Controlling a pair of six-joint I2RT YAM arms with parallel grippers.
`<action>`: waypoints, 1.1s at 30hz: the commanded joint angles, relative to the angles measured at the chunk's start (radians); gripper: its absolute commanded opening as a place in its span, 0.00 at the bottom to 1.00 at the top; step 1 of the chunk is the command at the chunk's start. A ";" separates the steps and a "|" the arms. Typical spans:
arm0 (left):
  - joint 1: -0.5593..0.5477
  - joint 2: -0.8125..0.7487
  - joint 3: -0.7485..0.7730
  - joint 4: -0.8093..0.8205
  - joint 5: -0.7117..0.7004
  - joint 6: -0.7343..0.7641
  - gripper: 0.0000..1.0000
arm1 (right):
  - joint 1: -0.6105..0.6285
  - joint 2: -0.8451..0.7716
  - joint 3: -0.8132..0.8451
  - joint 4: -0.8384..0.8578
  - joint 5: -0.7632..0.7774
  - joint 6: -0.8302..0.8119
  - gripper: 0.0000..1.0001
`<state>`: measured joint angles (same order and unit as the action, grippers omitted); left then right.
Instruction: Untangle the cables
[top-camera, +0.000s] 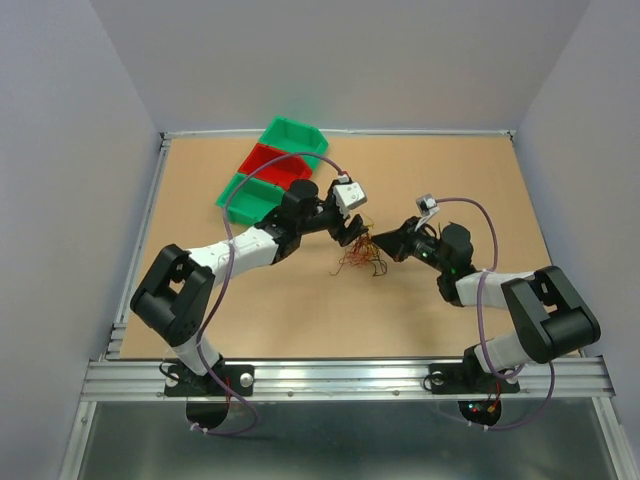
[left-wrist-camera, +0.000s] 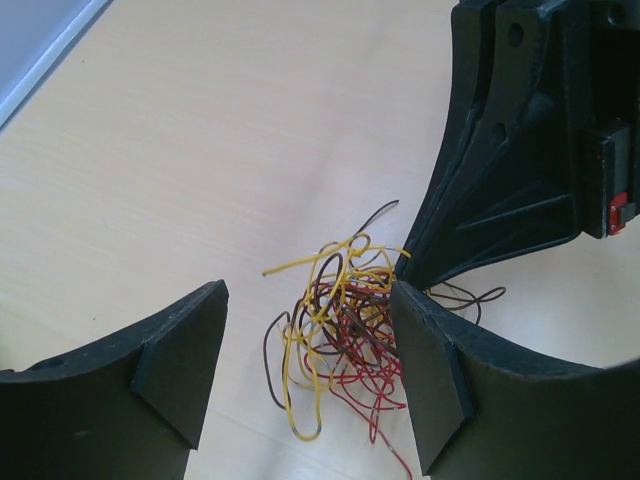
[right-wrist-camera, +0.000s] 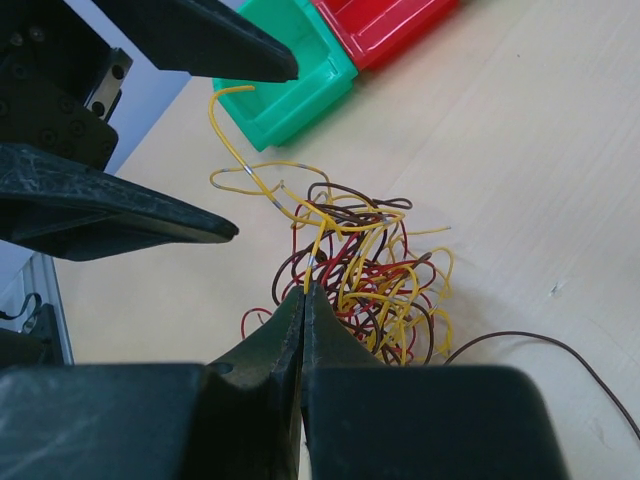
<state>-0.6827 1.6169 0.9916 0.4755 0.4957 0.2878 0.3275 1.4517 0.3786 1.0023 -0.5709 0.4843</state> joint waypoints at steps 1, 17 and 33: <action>0.000 0.012 0.074 -0.006 0.043 0.014 0.77 | 0.015 -0.016 0.040 0.048 -0.007 -0.021 0.01; -0.018 0.124 0.173 -0.142 -0.039 0.111 0.36 | 0.015 -0.050 0.023 0.033 -0.006 -0.039 0.01; -0.044 0.037 0.173 -0.221 -0.011 0.117 0.00 | 0.015 -0.033 0.014 0.019 0.062 -0.107 1.00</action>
<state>-0.7258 1.7504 1.1393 0.2615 0.4473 0.4141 0.3351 1.4136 0.3782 0.9867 -0.5236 0.4248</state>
